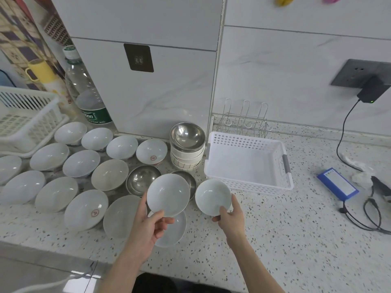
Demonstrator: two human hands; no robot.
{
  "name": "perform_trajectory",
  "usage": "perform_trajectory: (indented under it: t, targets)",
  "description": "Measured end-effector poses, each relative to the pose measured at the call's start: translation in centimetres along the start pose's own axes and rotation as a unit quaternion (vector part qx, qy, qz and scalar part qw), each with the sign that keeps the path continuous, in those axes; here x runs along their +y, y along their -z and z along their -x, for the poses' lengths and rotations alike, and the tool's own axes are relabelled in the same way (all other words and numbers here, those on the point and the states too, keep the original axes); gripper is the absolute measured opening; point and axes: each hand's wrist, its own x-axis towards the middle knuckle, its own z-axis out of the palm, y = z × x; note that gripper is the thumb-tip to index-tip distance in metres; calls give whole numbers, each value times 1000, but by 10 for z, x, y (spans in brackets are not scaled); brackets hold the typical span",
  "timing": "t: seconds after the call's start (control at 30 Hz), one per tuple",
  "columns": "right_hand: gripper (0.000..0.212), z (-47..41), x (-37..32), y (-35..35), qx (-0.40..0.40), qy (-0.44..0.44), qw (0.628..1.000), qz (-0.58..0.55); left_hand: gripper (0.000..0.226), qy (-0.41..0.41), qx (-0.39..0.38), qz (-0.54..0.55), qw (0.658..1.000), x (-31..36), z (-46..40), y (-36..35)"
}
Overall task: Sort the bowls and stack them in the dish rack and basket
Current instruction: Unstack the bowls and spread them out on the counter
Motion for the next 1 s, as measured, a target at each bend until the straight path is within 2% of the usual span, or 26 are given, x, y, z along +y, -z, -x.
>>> perform_trajectory:
  t: [0.17,0.23,0.3,0.4,0.47,0.57,0.67,0.83,1.0]
  targets:
    - [59,0,3,3,-14,-12,1000,-19,68,8,-6,-17,1000,-3,4,2]
    - [65,1,4,7,-20,-44,999,-19,68,13,-20,-31,999,-4,6,2]
    - [61,6,5,12,-1,-66,998,-3,70,21,-44,-51,997,-6,10,0]
    - [37,18,11,19,43,-29,998,41,71,37,-88,-93,991,-9,17,-4]
    - [28,28,14,22,27,0,999,36,71,54,-112,-121,985,-12,22,-9]
    - [26,44,17,26,-52,32,998,24,74,64,-119,-165,977,-21,30,-20]
    - [26,54,21,30,-96,80,992,27,74,74,-121,-183,973,-31,38,-27]
    - [8,57,30,35,-90,106,984,116,73,90,-124,-222,963,-41,42,-34]
    - [22,55,41,39,-85,90,977,174,75,72,-117,-287,948,-56,49,-39]
